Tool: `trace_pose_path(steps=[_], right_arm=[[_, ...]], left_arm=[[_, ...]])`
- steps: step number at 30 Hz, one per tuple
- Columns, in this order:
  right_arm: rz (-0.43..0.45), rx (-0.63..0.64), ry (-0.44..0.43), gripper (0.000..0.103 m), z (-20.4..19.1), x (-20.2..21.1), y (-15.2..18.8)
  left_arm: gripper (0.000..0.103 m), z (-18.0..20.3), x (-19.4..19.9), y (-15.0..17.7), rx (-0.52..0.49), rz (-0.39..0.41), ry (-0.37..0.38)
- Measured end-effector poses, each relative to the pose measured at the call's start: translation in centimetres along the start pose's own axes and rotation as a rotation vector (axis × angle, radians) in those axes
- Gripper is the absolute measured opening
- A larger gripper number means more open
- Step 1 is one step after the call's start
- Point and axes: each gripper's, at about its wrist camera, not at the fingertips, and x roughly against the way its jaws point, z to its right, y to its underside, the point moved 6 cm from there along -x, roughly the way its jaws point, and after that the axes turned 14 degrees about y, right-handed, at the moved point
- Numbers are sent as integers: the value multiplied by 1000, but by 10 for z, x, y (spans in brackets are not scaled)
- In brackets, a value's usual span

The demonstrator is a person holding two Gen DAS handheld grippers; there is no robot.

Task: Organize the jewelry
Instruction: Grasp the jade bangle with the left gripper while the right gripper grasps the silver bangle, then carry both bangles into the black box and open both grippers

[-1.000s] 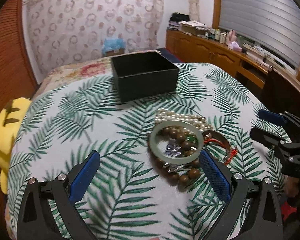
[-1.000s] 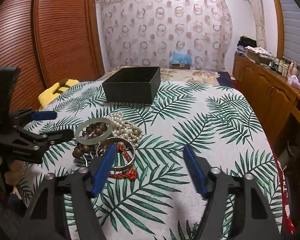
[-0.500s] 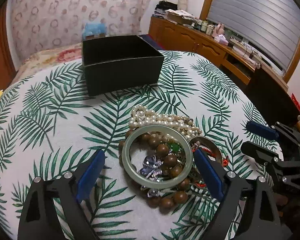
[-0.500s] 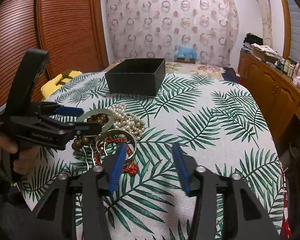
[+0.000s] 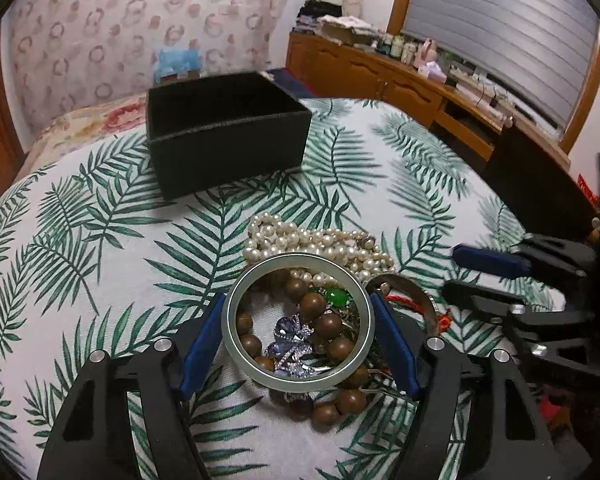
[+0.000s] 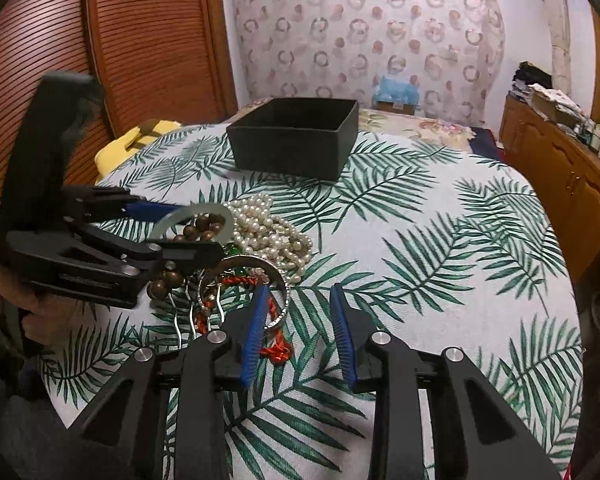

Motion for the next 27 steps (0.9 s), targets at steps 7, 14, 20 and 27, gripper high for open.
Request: trace_pose_path(steps=[7,14,20,27], right_arm=[[-53,30,-35,20,-4,-19,-5],[-96,56,-56,13,-9,-31,-5],[-74,67,-73,5,-10,-26,-7],[2,74,-52,5,-4,-8,-27]], left_arm=[[69,0,24,-5,-20,75,-50],[69,-4,30,-5,-11,92,-67],[69,-11,29,-4,3,97,-77],[69,-19,34,-14,6,124,-96]])
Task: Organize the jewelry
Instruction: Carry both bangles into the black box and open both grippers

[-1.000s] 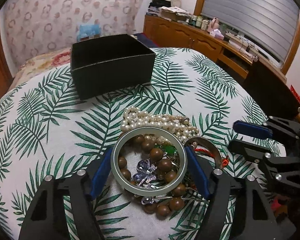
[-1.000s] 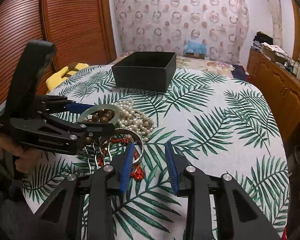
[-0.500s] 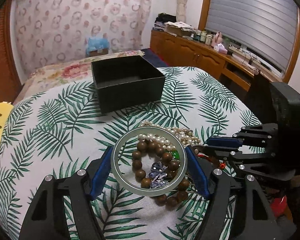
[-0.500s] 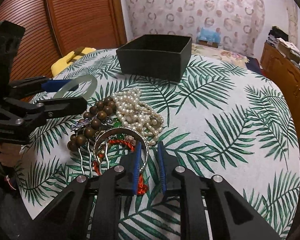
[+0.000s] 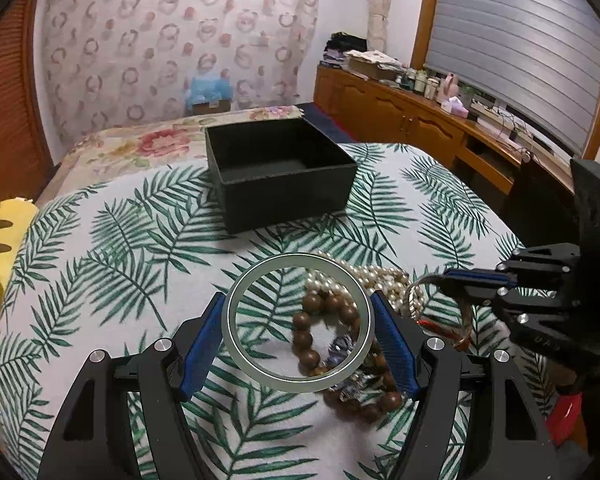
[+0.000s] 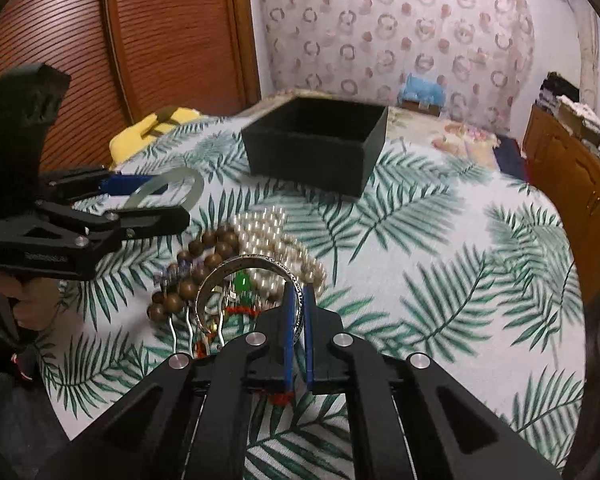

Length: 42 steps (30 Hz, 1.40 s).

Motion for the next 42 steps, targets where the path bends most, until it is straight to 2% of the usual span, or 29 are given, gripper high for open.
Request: trace_pose_path(steps=[7,14,18,27,33,36,38,42], right_arm=[[72,9,48,5,14,-2,-39],[116,7,87,5,31,-32,-91],[122,2,112,5,39,-48,-108],[126,-26,145,5,56,-60,-123],[122,-27,157,5,64,-65,-127],[122,-25,158,5,64,-65,-127],[124,-24,158,5,66,-66,-128],[131,-28,149,5,66,-67,-131]], left_arm=[[69,-13,-4,-18,-8,16,-29],[69,-29,-12,-37,-8,26,-59],[69,-36,-16,-55,-17,38,-73],[69,-45,-46,-97,-41,37,-100],[69,-50,-67,-106,-40,23,-109],[69,-51,-70,-109,-39,22,-115],[77,-51,-67,-111,-38,34,-119],[78,-51,-54,-113,-37,57,-111]])
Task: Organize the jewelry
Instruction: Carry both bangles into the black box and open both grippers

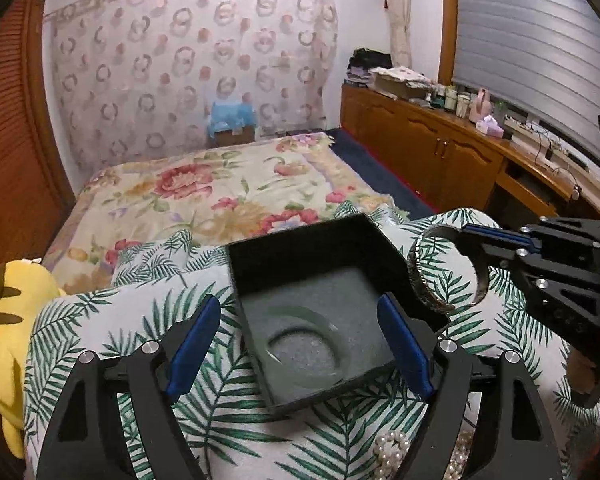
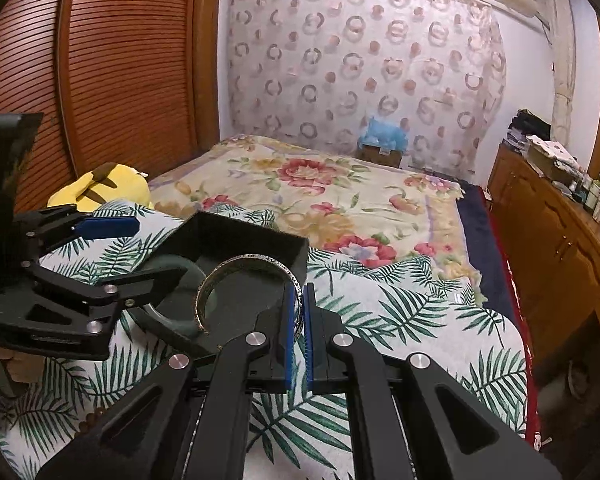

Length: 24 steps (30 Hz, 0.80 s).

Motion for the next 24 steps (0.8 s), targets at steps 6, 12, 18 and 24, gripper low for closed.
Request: trace_pose_path(steps=[6,12,18,24], right_arm=[[11,18,-24,5,-17,-8,-7],[-16,84,-27,5,-47,-23,-1],[-30,109,-10,6,-58,-33,1],[-12,106,-22,9,-56,-24,0]], left_arm=[[81,-11,26,4,26,27,-15],[82,-17,44,22,17,18,-41],[82,-18,57,46,38,7,-26],[82,-9,60,57,31,-6,-16]])
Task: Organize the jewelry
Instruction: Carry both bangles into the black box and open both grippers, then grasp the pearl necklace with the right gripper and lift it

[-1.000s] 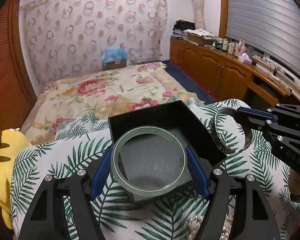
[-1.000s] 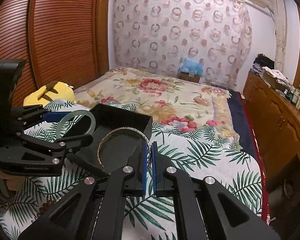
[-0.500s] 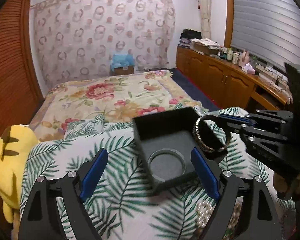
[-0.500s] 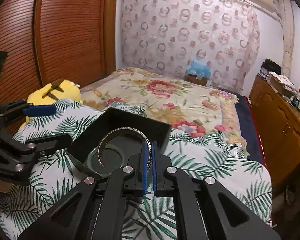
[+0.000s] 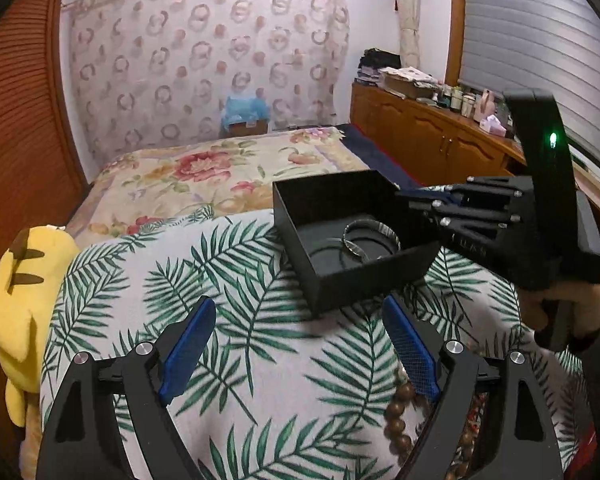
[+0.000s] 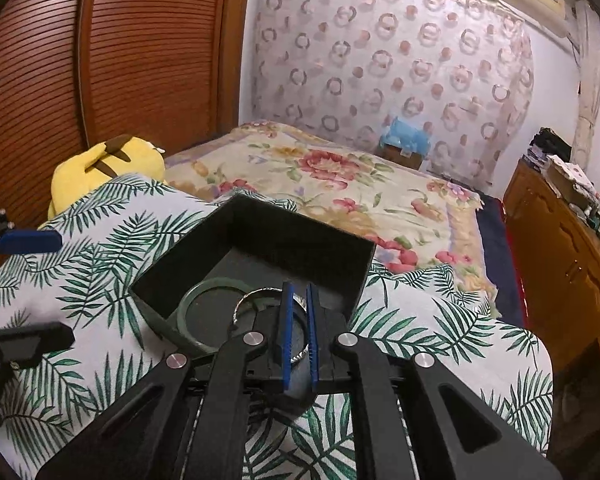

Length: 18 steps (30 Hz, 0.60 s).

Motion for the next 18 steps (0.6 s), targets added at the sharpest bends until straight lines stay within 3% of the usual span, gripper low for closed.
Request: trace_pose_path(steps=[9,18], right_arm=[[14,-3,-48,9,8,48,31],[-57,-17,-100,9,4,77,88]], left_arm=[[82,10,6,28,5,-26,15],[82,21,6,48,15,-56,37]])
